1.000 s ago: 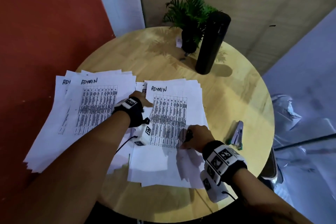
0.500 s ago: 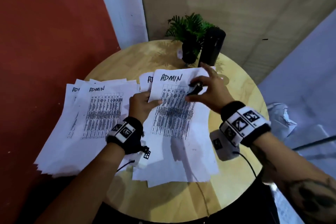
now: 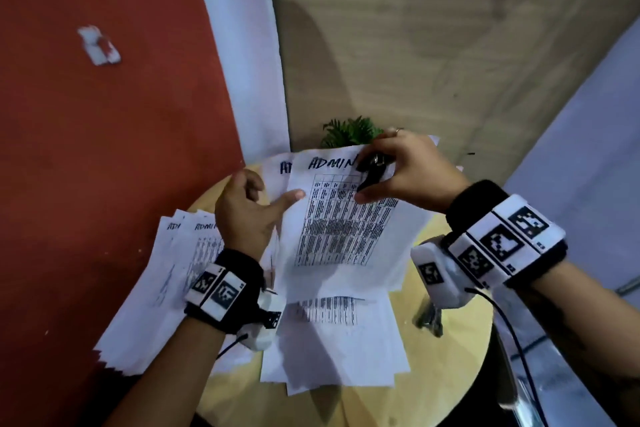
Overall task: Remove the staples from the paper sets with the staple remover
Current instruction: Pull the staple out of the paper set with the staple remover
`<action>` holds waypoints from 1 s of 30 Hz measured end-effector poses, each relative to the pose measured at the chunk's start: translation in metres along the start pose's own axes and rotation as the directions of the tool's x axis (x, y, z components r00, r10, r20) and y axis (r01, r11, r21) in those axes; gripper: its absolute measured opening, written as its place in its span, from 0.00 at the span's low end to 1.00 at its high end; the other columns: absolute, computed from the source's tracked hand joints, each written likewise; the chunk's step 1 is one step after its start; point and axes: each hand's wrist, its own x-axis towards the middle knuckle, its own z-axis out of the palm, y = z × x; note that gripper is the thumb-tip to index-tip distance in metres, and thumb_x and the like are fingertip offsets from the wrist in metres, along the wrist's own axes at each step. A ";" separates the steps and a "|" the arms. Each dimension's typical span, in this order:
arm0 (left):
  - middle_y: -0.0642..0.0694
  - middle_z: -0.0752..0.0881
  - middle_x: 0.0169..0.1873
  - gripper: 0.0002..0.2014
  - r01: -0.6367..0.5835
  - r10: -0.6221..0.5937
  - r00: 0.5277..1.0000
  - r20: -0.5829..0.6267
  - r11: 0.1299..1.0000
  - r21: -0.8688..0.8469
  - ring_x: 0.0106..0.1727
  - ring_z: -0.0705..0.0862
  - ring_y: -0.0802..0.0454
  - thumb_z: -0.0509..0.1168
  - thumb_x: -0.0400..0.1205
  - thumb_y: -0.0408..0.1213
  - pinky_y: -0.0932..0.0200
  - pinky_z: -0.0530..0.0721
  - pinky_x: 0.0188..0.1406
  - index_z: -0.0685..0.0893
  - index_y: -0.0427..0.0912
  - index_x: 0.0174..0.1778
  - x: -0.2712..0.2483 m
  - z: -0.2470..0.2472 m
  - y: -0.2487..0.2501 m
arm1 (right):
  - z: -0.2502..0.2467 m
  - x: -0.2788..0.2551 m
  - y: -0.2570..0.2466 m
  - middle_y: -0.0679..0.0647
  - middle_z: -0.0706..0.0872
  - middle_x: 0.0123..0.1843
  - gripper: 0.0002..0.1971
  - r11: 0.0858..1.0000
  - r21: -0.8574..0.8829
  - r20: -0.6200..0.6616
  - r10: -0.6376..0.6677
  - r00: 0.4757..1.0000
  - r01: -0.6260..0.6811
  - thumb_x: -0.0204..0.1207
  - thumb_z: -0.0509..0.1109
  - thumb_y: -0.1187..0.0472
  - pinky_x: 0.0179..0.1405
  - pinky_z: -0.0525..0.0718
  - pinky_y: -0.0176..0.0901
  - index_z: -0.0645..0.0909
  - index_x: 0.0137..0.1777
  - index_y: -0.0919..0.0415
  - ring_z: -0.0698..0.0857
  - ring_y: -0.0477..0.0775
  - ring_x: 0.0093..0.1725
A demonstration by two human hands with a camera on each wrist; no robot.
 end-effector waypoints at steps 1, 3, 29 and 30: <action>0.53 0.73 0.30 0.27 -0.017 0.017 1.000 -0.011 0.999 -0.045 0.34 0.71 0.50 0.76 0.53 0.64 0.51 0.75 0.37 0.70 0.57 0.35 0.005 -0.004 0.015 | -0.009 -0.002 -0.008 0.52 0.81 0.44 0.22 1.000 0.002 -0.014 -0.013 1.000 0.013 0.51 0.86 0.53 0.43 0.73 0.42 0.88 0.46 0.59 0.79 0.52 0.45; 0.51 0.78 0.41 0.28 -0.017 0.025 0.999 0.038 0.982 -0.187 0.44 0.78 0.47 0.79 0.54 0.60 0.47 0.80 0.48 0.74 0.59 0.44 0.013 -0.009 0.041 | -0.023 -0.006 -0.020 0.53 0.82 0.44 0.22 1.000 0.004 -0.038 -0.027 0.999 0.028 0.50 0.86 0.53 0.46 0.77 0.45 0.89 0.45 0.59 0.80 0.54 0.45; 0.40 0.90 0.51 0.20 -0.073 0.215 0.934 0.286 0.897 -0.436 0.55 0.89 0.43 0.76 0.71 0.41 0.42 0.85 0.59 0.86 0.34 0.56 0.004 -0.042 0.166 | -0.103 -0.056 -0.104 0.55 0.87 0.43 0.33 0.983 0.156 -0.215 -0.061 0.975 0.096 0.40 0.80 0.38 0.51 0.84 0.57 0.88 0.42 0.60 0.88 0.53 0.43; 0.41 0.90 0.52 0.21 -0.073 0.218 0.930 0.297 0.900 -0.430 0.55 0.89 0.43 0.77 0.70 0.41 0.42 0.85 0.59 0.86 0.34 0.56 0.003 -0.044 0.166 | -0.104 -0.057 -0.105 0.56 0.87 0.44 0.32 0.982 0.166 -0.214 -0.055 0.975 0.092 0.40 0.81 0.39 0.51 0.85 0.57 0.88 0.42 0.60 0.88 0.53 0.43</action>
